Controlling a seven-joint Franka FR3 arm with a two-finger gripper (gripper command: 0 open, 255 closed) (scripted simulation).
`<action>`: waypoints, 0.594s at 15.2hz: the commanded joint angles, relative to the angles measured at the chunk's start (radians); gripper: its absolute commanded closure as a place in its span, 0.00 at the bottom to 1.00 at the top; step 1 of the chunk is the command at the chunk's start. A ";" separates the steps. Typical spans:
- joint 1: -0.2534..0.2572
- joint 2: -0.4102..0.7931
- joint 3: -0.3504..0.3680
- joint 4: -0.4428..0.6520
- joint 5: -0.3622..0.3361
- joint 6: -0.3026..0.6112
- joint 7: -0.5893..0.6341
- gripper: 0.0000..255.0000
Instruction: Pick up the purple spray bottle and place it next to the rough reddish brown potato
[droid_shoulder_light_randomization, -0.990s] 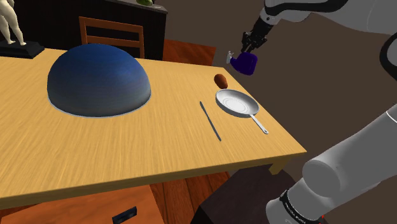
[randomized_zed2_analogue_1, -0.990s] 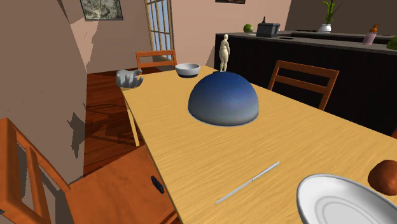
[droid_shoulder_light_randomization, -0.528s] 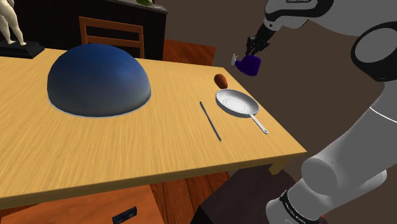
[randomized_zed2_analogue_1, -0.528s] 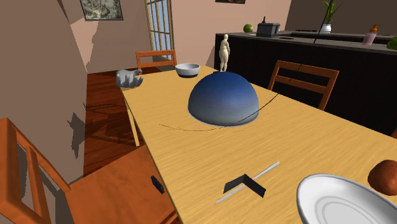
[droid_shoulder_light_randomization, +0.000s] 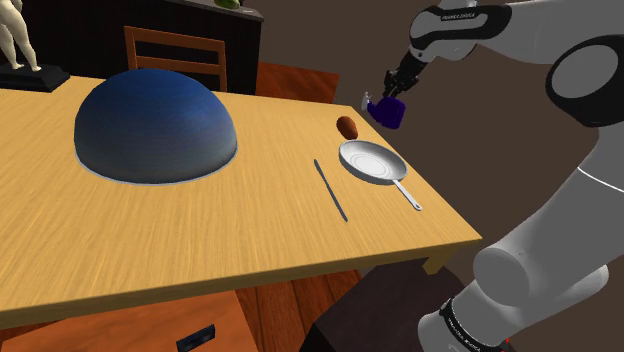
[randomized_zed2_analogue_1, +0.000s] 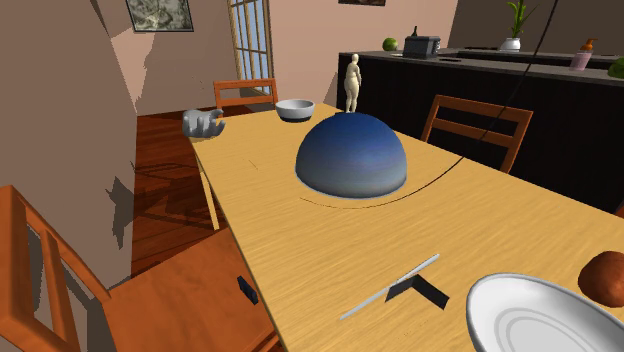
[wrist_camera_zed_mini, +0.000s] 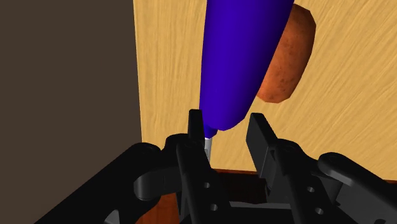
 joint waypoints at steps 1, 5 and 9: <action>0.000 -0.001 0.000 -0.030 0.001 0.030 -0.002 1.00; 0.001 0.003 0.001 -0.078 0.005 0.082 -0.007 1.00; 0.001 0.012 0.002 -0.122 0.008 0.134 -0.012 1.00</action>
